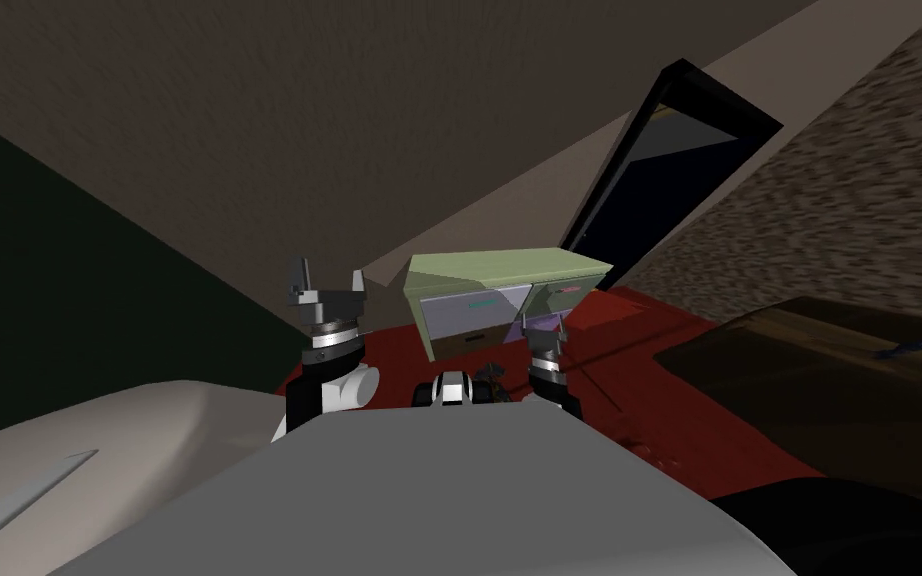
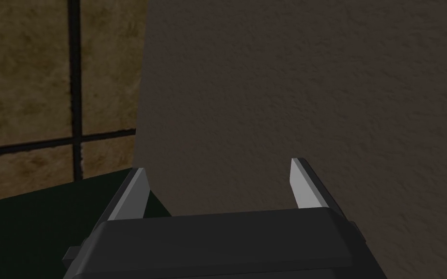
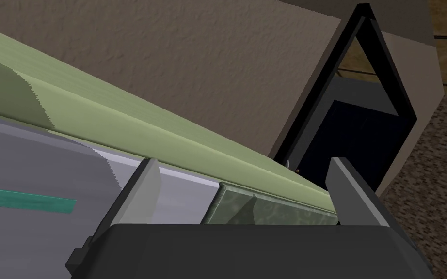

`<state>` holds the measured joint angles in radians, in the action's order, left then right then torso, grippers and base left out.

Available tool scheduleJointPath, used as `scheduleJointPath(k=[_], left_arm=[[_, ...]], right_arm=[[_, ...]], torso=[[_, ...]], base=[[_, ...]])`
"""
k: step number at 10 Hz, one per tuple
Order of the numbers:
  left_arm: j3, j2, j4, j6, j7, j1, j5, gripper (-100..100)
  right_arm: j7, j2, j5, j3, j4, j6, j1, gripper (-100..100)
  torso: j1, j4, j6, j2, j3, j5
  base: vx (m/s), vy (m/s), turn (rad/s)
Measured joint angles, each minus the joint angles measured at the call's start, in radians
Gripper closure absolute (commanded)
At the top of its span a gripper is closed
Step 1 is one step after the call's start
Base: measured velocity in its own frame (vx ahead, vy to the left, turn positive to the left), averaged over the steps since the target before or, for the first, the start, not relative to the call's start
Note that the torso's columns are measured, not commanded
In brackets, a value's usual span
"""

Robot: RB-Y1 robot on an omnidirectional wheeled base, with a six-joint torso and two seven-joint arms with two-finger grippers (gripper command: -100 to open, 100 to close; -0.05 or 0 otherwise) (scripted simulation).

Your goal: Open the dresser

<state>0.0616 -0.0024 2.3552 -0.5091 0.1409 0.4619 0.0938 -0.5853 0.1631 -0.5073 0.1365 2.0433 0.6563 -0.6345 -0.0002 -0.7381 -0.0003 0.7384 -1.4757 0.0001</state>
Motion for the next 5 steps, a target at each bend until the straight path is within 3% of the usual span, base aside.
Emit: scheduleJointPath(k=[1, 5], left_arm=[[0.0, 0.0, 0.0, 0.0, 0.0, 0.0, 0.0, 0], [0.0, 0.0, 0.0, 0.0, 0.0, 0.0, 0.0, 0]], right_arm=[[-0.029, 0.001, -0.014, 0.002, -0.01, 0.001, 0.0, -100], [-0.131, 0.003, -0.085, 0.012, -0.047, 0.004, -0.006, -100]], torso=[[0.0, 0.0, 0.0, -0.001, 0.0, 0.0], [0.001, 0.0, 0.0, 0.0, 0.0, 0.0]], base=[[-0.005, -0.082, 0.249], [-0.004, -0.062, 0.1]])
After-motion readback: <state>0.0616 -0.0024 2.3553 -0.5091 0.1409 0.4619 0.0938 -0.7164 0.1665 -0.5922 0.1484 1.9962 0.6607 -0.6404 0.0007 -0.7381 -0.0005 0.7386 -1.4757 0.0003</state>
